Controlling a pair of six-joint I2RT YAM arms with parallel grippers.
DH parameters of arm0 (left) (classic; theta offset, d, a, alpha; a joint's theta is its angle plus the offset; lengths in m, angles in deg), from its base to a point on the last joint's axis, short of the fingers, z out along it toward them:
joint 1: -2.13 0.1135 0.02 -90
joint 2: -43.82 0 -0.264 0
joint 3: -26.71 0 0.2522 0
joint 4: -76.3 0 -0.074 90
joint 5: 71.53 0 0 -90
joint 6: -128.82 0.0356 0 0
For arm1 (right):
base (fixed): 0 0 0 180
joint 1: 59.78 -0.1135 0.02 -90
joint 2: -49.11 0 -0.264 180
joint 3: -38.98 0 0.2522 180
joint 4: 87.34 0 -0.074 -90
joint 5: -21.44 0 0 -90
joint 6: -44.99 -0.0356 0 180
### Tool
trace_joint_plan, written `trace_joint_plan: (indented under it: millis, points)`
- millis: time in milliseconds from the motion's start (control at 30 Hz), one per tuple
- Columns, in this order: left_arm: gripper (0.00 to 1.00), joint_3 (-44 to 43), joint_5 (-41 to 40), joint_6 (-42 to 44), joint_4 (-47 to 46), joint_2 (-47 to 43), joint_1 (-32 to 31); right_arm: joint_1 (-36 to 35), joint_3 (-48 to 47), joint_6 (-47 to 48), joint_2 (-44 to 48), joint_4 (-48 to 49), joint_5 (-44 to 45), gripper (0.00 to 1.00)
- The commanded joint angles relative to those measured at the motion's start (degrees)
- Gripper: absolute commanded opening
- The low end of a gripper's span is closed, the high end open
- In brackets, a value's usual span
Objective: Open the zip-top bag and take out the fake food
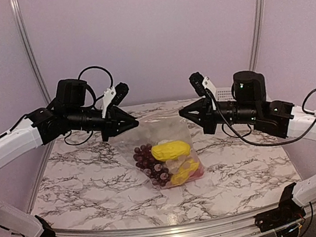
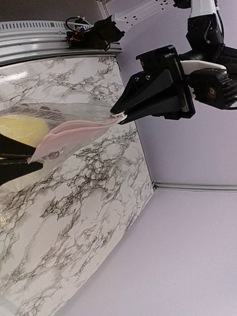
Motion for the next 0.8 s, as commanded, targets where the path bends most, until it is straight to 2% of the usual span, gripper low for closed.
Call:
trace_joint_plan:
  millis: [0,500,667,767]
  points:
    - [0.02,2.19,-4.09,-0.61,5.51,-4.59,4.90,4.05,0.92,-1.75,4.56,4.06,6.67,0.00]
    - [0.02,9.99,-6.56,-0.23,7.80,-13.03,11.38,11.73,3.09,-5.30,6.03,7.77,3.37,0.00]
    - [0.06,8.94,-4.49,-1.10,9.16,-13.15,10.68,11.67,0.75,-5.19,1.55,8.64,-5.73,0.00]
    - [0.12,7.61,-4.80,-1.28,8.77,-12.82,6.20,10.67,-1.19,-4.43,-1.67,8.46,-11.66,0.00]
